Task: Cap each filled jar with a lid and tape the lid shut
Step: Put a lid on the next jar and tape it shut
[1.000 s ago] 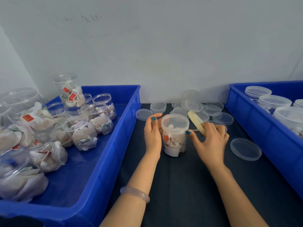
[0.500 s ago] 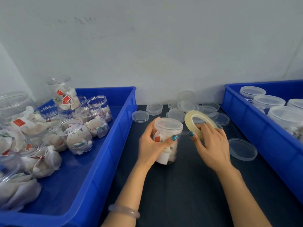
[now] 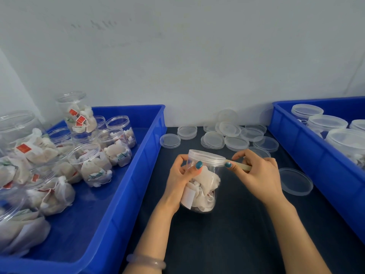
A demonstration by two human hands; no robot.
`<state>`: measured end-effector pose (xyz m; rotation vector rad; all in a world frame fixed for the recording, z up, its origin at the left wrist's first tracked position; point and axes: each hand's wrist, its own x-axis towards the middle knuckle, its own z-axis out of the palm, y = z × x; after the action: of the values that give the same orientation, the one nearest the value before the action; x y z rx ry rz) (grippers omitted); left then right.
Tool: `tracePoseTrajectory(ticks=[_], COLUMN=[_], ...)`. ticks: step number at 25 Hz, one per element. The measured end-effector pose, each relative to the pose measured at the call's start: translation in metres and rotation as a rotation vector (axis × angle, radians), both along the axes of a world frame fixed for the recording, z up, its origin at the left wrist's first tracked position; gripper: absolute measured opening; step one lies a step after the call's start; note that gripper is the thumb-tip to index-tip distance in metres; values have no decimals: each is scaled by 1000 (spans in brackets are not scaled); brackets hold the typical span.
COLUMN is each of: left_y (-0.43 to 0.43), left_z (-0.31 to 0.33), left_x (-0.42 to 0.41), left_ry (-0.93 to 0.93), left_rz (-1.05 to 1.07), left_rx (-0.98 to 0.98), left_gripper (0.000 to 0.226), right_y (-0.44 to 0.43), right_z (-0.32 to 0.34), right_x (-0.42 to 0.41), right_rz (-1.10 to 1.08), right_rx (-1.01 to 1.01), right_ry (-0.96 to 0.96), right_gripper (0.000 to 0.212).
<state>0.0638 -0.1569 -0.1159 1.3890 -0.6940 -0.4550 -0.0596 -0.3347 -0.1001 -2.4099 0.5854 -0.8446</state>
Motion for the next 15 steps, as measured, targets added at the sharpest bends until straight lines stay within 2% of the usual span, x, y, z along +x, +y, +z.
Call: tracePoseTrajectory(ticks=[4,8,11,13,15], left_y=[2,5,6,6,2], left_z=[4,3,0,-1,2], left_x=[-5,-6,-7,-7,-8], left_ry=[46,173,299,255,147], left_rz=[-50,-150,-232,-239,-187], left_rx=[-14,-22,-24,16,69], left_gripper=[98,87,80,69,69], right_y=[0,-1,-4,-5,-4], right_z=[4,6,6,7,8], right_x=[1,0,-2,-4,-7], right_rz=[86,216,331,458,561], right_rx=[96,188,283,411,512], right_ry=[29,89,170,206,165], right_gripper=[63,57,75,82,78])
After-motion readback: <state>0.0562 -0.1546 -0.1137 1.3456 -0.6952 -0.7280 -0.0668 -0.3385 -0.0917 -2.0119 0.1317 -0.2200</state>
